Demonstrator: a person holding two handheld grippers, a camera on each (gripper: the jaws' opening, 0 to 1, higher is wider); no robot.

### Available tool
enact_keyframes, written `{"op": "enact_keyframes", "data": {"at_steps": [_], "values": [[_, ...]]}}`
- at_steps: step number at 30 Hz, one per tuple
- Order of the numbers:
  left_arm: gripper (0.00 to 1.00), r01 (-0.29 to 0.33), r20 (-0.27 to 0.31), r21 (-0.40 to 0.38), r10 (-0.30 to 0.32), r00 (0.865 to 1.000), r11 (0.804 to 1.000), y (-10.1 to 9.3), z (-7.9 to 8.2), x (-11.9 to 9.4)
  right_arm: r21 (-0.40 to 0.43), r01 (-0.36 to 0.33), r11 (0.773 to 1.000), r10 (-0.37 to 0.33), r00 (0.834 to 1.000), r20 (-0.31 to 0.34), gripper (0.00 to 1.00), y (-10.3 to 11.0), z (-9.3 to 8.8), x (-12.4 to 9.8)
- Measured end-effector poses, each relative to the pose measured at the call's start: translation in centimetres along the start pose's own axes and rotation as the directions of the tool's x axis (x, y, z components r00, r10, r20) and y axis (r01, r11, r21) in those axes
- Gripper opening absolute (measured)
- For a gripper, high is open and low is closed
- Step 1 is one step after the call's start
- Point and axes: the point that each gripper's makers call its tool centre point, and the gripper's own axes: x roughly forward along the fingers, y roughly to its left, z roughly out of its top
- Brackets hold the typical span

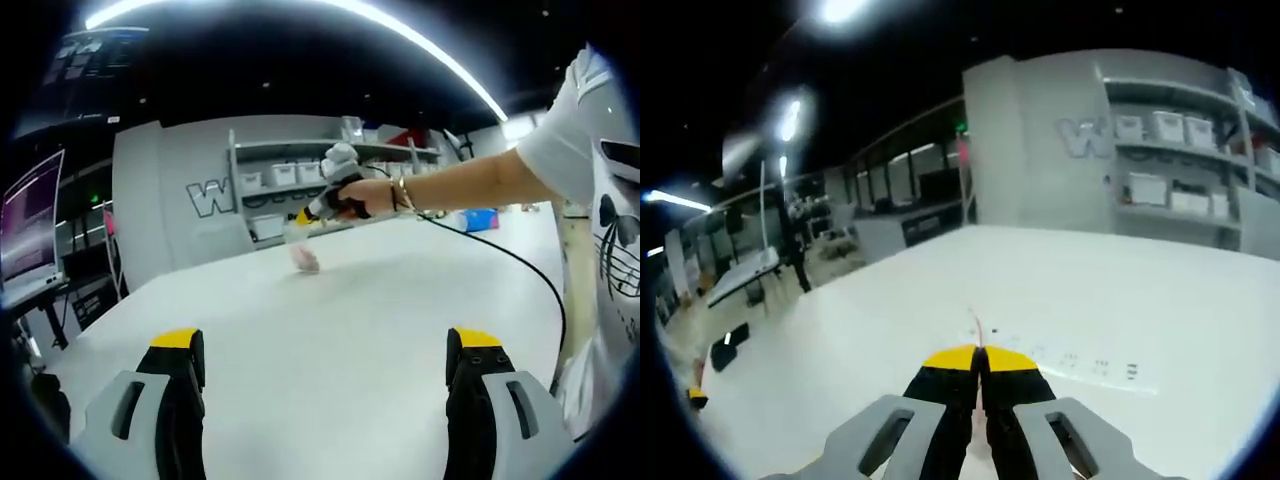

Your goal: Open the resealable bag by pulling the two sides of the seal apart until the entire bag opening is separated and visibly accessible.

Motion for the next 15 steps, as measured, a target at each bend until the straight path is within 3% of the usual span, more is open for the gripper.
{"op": "enact_keyframes", "data": {"at_steps": [9, 15], "values": [[0.99, -0.009, -0.010, 0.001, 0.009, 1.000, 1.000, 0.5, -0.2, 0.2, -0.039, 0.032, 0.999, -0.032, 0.999, 0.008, 0.00, -1.1, 0.8, 1.1], [0.99, -0.003, -0.020, -0.002, 0.002, 1.000, 1.000, 0.3, -0.6, 0.4, -0.091, 0.022, 0.996, -0.022, 1.000, -0.006, 0.00, -0.3, -0.2, 1.9]]}}
